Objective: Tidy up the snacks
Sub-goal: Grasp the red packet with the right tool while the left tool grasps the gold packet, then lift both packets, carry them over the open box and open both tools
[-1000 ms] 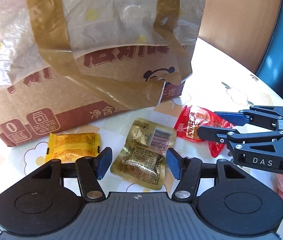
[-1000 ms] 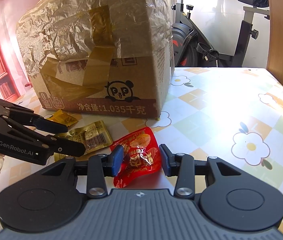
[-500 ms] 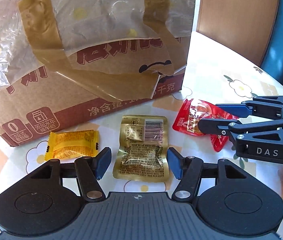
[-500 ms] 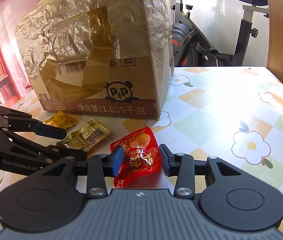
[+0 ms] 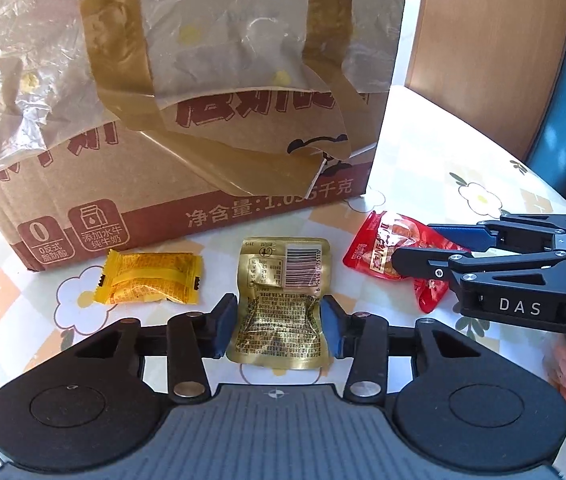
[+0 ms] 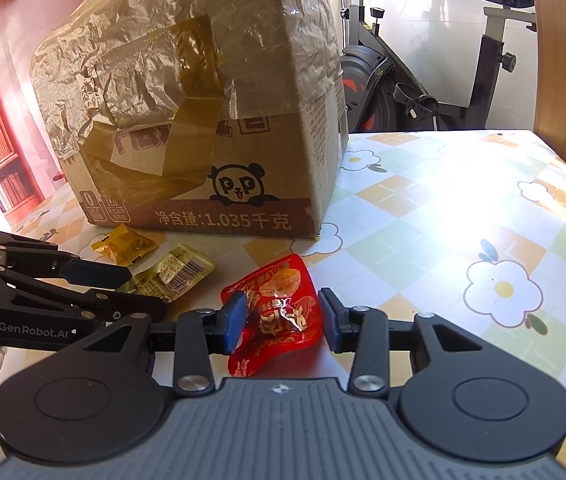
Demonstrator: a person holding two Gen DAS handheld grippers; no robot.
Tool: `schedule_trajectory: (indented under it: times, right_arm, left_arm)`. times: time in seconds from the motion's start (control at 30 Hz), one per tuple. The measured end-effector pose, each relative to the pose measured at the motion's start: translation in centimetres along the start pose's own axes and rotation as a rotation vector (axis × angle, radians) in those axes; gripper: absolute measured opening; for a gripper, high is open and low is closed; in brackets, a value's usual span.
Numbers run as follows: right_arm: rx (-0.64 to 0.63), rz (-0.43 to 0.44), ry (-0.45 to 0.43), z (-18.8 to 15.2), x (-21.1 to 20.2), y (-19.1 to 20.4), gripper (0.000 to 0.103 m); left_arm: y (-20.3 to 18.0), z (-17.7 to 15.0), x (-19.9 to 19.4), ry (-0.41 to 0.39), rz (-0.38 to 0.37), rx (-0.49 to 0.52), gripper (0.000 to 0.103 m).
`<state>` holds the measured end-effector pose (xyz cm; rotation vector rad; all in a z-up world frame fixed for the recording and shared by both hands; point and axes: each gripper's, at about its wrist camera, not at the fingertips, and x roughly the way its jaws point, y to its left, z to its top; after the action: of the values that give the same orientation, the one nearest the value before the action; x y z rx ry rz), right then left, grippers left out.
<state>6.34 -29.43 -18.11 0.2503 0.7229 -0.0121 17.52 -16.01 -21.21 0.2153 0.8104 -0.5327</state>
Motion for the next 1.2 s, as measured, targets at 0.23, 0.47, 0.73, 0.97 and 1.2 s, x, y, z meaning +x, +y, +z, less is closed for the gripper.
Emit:
schedule_trajectory:
  times: [0.23,0.47,0.73,0.97,1.2]
  right_arm:
    - [-0.016,0.006,0.006,0.0,0.1,0.3,0.047]
    - [-0.107,-0.006,0.035,0.1,0.6,1.6,0.061]
    - [-0.188,-0.064,0.062,-0.1,1.0,3.1,0.054]
    - [-0.217,-0.051,0.064,-0.4,-0.1,4.0,0.046]
    - [-0.235,-0.047,0.010,0.0,-1.9,4.8,0.045]
  left_arm:
    - [0.7,0.0,-1.7,-0.039,0.024,-0.022,0.045]
    - [1.2,-0.1,-3.5,-0.071,0.027,-0.050,0.045]
    - [2.8,-0.7,-5.7,-0.105,0.030,-0.118,0.045]
    - [3.7,-1.0,-7.0,-0.136,0.022,-0.155,0.045]
    - [4.2,-1.1,-7.9,-0.169,0.020,-0.182,0.045]
